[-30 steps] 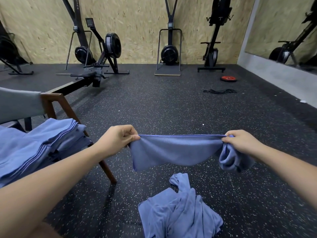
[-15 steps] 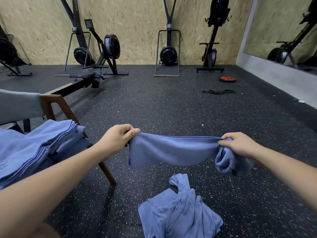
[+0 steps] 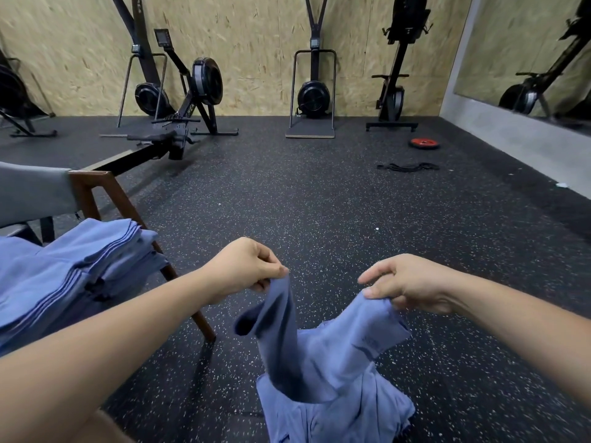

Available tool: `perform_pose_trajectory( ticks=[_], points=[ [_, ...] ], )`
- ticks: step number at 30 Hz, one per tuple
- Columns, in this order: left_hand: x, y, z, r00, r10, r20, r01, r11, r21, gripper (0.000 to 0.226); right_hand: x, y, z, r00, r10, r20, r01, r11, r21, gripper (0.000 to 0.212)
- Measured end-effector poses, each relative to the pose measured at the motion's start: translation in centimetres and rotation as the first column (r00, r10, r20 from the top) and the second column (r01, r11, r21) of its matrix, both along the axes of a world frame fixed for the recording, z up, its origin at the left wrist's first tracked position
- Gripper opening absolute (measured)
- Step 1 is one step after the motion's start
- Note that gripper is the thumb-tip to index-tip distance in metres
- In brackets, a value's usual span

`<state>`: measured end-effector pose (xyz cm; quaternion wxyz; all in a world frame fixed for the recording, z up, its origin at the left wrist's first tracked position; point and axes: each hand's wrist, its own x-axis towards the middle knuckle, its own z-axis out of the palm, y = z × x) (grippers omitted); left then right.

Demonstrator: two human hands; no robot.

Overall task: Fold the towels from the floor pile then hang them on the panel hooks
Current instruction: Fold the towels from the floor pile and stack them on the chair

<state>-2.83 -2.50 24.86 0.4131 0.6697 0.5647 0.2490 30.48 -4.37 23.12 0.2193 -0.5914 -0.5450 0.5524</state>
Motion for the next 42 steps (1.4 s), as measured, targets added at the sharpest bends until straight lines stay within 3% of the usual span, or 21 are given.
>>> perform_pose_trajectory(
  ticks=[5,13,18,24,27,30,34,37,39,42],
  points=[
    [1.5,-0.9,0.6,0.997,-0.056,0.048,0.056,0.998,-0.009,0.01,-2.9,-1.2,1.6,0.992,0.059,-0.114,-0.061,0.998,-0.013,0.031],
    [4.2,-2.2,1.6,0.992,-0.108,0.073,0.095,0.983,0.158,0.032,-5.6,-2.8,3.7,0.977,-0.047,-0.207,0.068,0.993,0.093,0.029],
    [5.5,-2.8,2.0,0.987,-0.141,0.082,0.122,0.971,0.206,0.029,-6.3,-3.0,3.9,0.971,-0.027,-0.237,0.066,0.985,0.16,0.017],
    [6.0,-2.5,1.6,0.988,-0.148,0.043,0.128,0.94,0.316,0.009,-6.3,-2.9,3.6,0.933,-0.012,-0.361,0.069,0.987,0.147,0.038],
    [6.2,-2.8,1.6,0.985,-0.172,0.019,0.153,0.919,0.364,0.008,-6.2,-3.1,3.4,0.948,0.033,-0.317,0.039,0.975,0.22,0.036],
    [6.4,-3.3,2.0,0.983,-0.181,0.003,0.164,0.894,0.417,0.017,-6.1,-3.1,3.4,0.976,0.026,-0.215,0.049,0.94,0.337,0.018],
    [6.2,-3.2,2.3,0.98,-0.182,-0.087,0.201,0.868,0.454,0.034,-5.5,-2.6,3.5,0.999,-0.003,0.051,-0.024,0.843,0.537,0.007],
    [5.9,-3.1,2.3,0.97,-0.18,-0.166,0.24,0.836,0.494,0.029,-4.9,-1.8,3.3,0.971,-0.096,0.217,-0.07,0.757,0.649,0.004],
    [5.7,-2.8,2.3,0.959,-0.158,-0.237,0.263,0.811,0.523,0.026,-4.5,-1.4,3.3,0.965,-0.138,0.221,-0.056,0.721,0.691,0.004],
    [5.3,-2.4,2.1,0.923,-0.175,-0.343,0.347,0.761,0.547,0.028,-4.2,-1.4,3.3,0.982,-0.101,0.157,-0.029,0.746,0.665,0.007]
  ],
)
